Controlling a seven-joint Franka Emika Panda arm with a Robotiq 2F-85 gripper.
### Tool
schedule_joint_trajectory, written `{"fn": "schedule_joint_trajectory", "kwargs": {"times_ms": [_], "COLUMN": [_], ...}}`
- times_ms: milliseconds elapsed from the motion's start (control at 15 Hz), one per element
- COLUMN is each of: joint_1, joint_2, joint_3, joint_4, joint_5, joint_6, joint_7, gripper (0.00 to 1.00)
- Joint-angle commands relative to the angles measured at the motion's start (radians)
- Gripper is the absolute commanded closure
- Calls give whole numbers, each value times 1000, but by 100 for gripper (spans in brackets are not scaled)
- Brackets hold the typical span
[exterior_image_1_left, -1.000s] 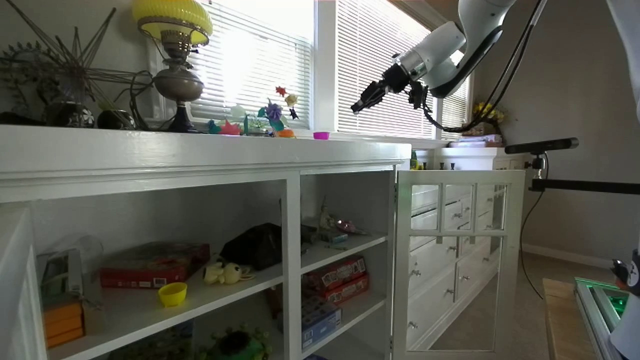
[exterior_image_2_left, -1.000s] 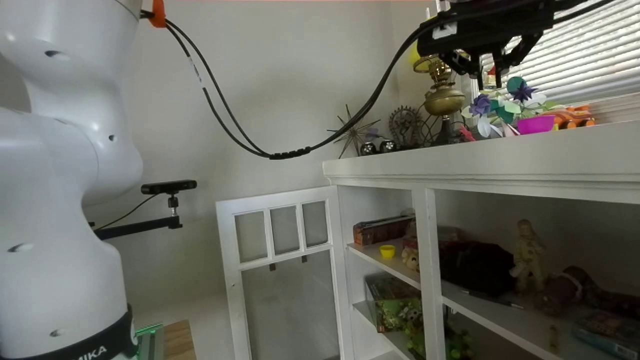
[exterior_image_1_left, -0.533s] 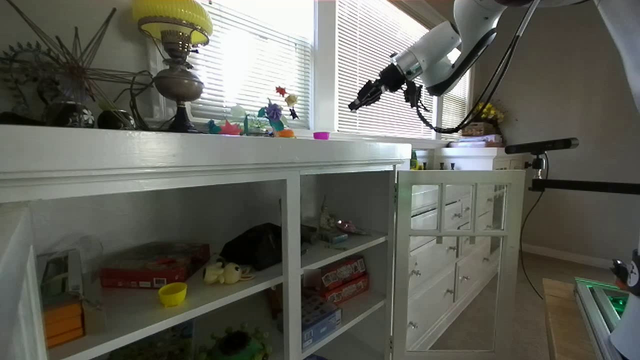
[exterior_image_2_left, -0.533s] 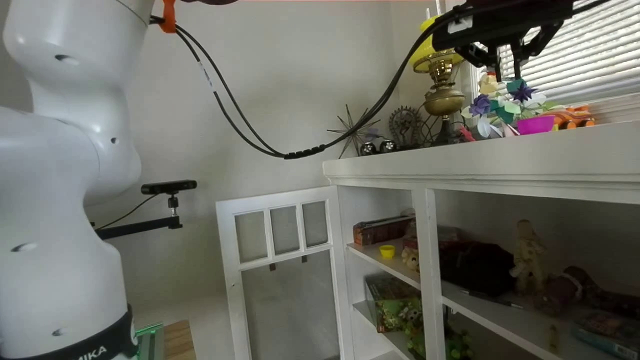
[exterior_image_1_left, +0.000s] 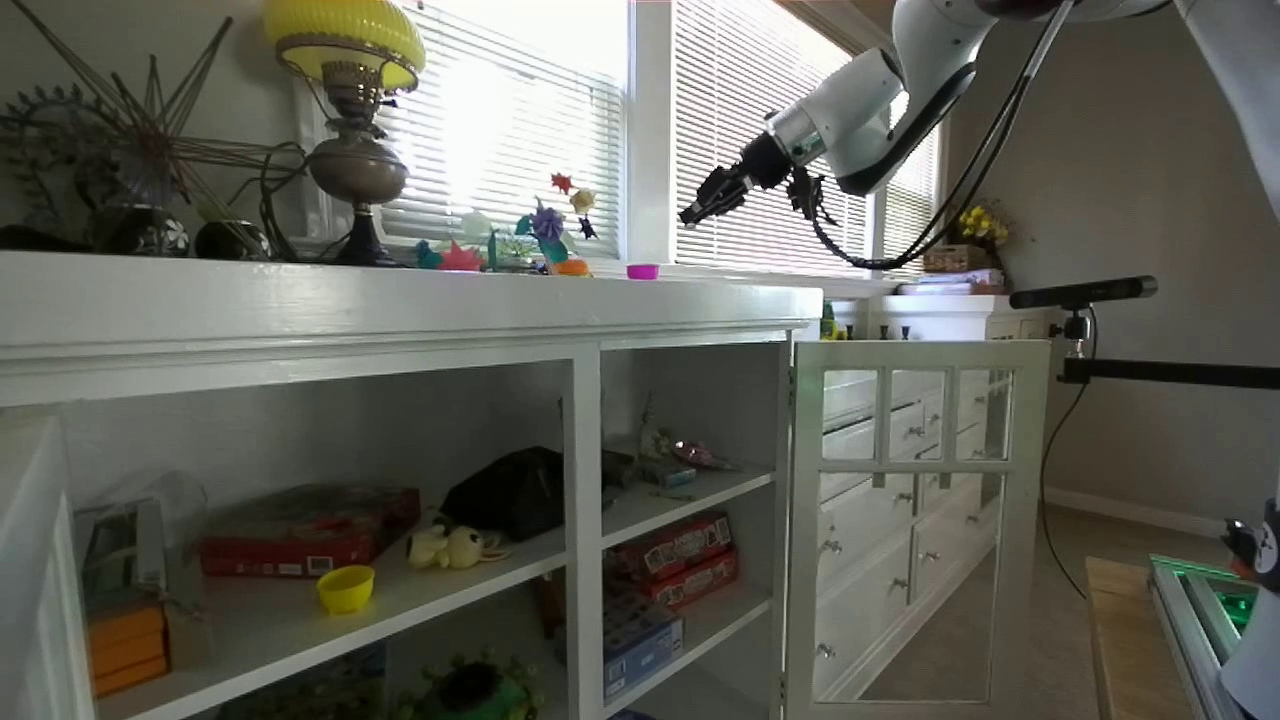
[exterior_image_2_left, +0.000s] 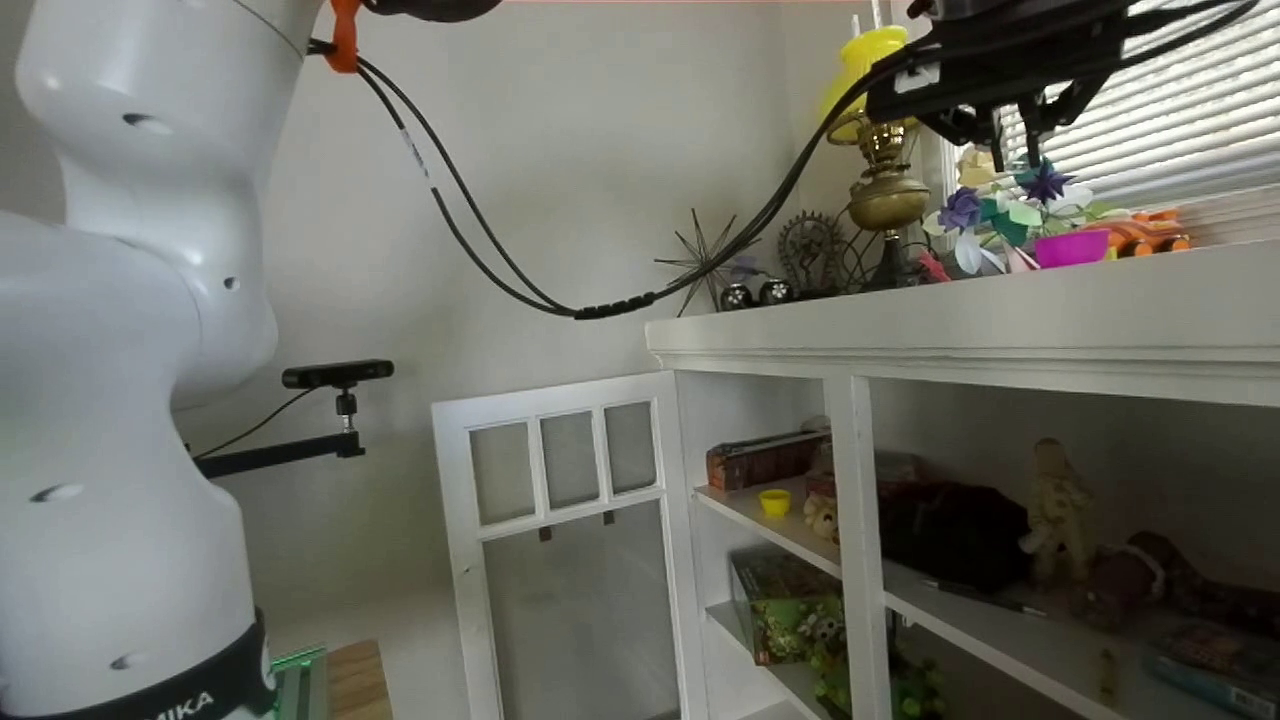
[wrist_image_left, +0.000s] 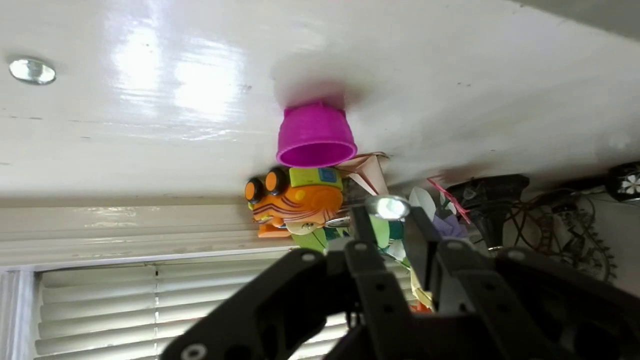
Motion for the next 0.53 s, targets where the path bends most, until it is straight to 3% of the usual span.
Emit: {"fn": "schedule_joint_trajectory", "kwargs": {"times_ms": [0,467], "joint_1": [43,115], "joint_2": [-46,-112], "joint_3": [-16,3], "joint_4": [-47,-106], "joint_5": [33,8], "joint_6": [-86,-288], "joint_7": [42,123], "gripper": [94,94]}}
